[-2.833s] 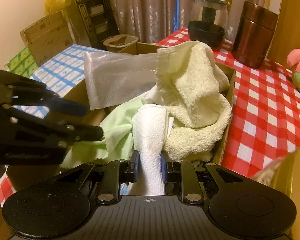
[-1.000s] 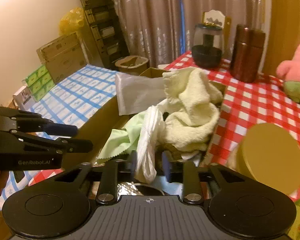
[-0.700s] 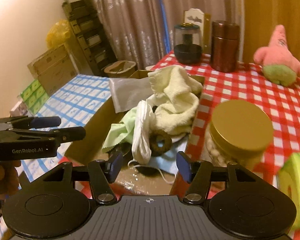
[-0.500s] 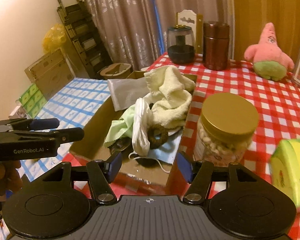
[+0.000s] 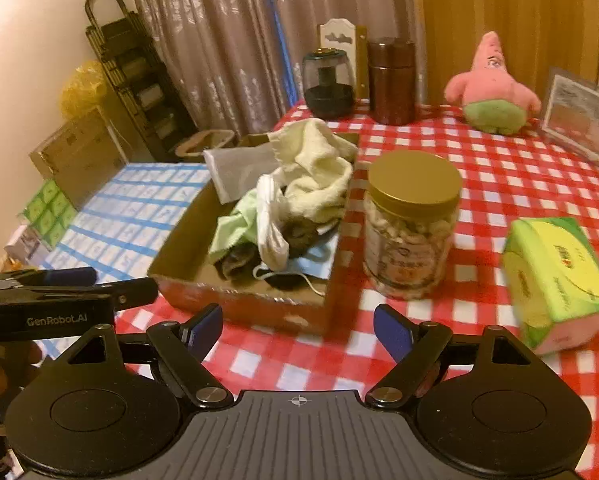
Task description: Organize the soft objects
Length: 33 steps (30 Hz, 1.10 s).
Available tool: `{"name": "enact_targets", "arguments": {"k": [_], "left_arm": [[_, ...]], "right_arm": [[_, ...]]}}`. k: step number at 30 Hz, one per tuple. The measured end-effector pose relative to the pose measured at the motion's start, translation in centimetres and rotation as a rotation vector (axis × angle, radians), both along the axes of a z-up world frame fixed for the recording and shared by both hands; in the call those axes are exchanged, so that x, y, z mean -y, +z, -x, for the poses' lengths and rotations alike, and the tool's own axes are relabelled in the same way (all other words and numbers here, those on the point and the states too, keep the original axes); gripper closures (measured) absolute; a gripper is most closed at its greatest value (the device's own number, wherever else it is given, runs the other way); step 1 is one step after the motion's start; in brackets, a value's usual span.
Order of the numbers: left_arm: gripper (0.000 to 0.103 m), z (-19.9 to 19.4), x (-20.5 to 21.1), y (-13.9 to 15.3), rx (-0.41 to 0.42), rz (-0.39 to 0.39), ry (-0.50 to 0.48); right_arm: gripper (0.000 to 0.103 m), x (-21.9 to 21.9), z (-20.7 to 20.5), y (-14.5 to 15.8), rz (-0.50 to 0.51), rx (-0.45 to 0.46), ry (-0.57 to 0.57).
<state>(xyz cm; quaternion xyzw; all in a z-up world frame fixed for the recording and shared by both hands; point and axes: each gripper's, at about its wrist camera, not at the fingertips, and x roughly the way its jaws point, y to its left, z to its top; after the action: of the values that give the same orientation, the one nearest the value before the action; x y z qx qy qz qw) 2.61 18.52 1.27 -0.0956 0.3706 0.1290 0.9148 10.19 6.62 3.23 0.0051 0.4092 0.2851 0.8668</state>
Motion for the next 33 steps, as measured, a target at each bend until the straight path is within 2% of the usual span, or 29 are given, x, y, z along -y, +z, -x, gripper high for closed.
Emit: {"name": "enact_targets", "arguments": {"k": [6,18,33], "left_arm": [[0.014,2.0,1.6,1.2,0.013,0.007,-0.005],[0.014,5.1,5.2,3.3,0.018,0.013,-0.023],[0.014,6.6,6.8,3.2,-0.026,0.004,-0.040]], "right_arm": [[0.020,1.5,1.8,0.5,0.030,0.005,-0.049],[0.020,4.9,5.2,1.8,0.009,-0.017,-0.110],[0.020,6.3,7.2,2.5,0.021,-0.016,-0.125]]}}
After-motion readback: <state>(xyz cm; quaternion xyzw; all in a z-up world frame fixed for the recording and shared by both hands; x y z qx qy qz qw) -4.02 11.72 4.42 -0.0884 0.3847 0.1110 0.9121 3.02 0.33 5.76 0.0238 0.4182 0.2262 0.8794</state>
